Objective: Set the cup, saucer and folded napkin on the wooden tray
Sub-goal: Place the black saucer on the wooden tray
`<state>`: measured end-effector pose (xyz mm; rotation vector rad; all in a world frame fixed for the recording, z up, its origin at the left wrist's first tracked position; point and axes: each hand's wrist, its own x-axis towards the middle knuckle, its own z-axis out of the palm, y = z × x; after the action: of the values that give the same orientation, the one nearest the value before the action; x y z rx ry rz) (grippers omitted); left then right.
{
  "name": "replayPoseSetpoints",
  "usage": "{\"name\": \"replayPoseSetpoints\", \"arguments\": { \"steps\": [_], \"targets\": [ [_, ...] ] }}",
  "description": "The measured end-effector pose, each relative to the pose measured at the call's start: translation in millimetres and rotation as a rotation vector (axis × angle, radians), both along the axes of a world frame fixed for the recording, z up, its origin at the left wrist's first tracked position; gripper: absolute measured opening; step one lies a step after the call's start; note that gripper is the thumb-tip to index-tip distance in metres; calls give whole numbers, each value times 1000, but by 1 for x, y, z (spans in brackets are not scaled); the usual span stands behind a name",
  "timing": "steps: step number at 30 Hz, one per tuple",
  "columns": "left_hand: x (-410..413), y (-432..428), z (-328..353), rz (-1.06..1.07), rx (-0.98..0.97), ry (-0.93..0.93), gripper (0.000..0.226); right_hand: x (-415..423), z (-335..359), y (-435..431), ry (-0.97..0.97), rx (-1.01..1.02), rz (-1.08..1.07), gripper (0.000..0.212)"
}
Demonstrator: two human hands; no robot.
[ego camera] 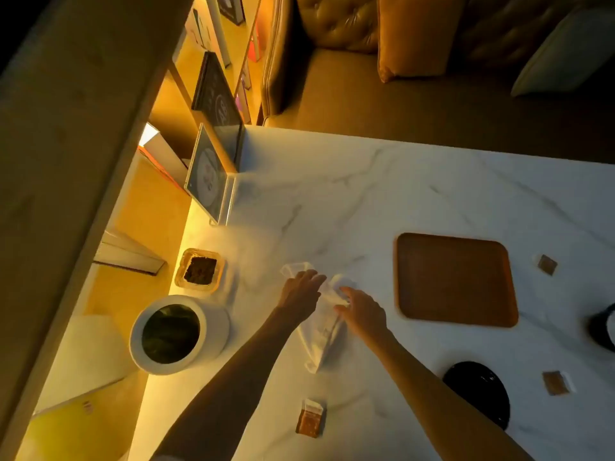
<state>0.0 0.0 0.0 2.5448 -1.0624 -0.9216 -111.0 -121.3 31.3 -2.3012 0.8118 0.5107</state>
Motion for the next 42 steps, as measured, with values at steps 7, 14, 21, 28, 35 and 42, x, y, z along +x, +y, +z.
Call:
{"name": "replayPoseSetpoints", "arguments": {
  "steps": [7,14,21,28,35,42],
  "targets": [
    [5,3,-23,-13,-12,-52,36,16,-18,-2,151,25,-36,27],
    [8,12,-16,-63,-78,-137,24,5,-9,-10,1,-98,70,27],
    [2,46,15,12,-107,-145,28,-24,21,-35,-79,-220,148,23],
    [-17,70,37,55,61,-165,44,-59,39,-49,1,-63,96,45],
    [-99,-14,49,-120,52,-165,33,-146,59,-74,-40,-166,-208,34],
    [-218,-107,50,-116,14,144,28,-297,60,-125,84,-251,-570,19]
  ]
}}
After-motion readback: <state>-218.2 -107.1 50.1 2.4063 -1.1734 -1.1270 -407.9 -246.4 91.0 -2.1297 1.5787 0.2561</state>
